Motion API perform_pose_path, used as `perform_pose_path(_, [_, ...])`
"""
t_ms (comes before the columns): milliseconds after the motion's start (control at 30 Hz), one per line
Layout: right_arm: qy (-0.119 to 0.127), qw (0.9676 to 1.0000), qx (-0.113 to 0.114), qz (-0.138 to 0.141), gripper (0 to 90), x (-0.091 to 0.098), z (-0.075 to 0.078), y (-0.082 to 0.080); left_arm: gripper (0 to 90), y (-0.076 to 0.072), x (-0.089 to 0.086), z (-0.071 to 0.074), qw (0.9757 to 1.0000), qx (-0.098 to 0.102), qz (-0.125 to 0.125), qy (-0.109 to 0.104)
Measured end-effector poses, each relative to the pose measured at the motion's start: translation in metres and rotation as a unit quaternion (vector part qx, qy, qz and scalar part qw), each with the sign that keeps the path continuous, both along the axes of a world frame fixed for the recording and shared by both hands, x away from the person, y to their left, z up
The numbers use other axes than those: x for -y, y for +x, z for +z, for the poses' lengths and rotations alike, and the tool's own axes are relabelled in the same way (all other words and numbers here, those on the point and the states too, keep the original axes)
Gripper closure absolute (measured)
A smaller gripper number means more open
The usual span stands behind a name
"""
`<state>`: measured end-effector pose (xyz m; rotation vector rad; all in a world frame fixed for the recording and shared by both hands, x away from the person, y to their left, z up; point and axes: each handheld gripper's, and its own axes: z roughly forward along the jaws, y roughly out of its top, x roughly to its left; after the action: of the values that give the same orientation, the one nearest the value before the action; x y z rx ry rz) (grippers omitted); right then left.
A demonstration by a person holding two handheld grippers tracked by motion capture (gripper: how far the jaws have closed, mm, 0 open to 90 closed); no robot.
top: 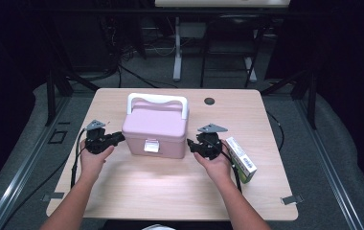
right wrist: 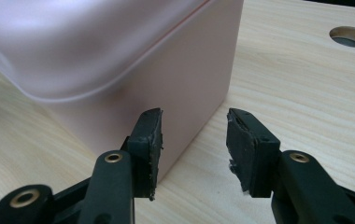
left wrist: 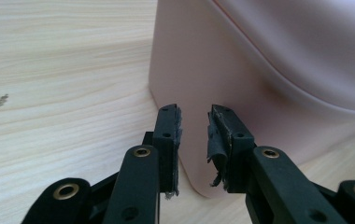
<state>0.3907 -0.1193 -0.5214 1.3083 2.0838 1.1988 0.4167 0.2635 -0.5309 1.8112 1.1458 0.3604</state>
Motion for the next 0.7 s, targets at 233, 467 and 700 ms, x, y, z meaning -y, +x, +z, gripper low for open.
perform_pose_path(233, [0.015,0.9998,-0.008,-0.013,64.0,0.005,-0.002,0.003,75.4,-0.004,0.009,0.002,0.9999,0.005,-0.008,0.008])
perform_pose_path(467, [-0.008,0.9999,0.011,0.001,79.3,0.002,-0.001,-0.001,83.5,-0.011,0.018,0.006,0.9997,0.011,-0.013,0.019])
perform_pose_path(700, [-0.006,0.9998,0.012,-0.017,89.3,0.007,-0.002,-0.007,87.2,-0.021,0.029,0.008,0.9988,0.012,-0.038,0.028])
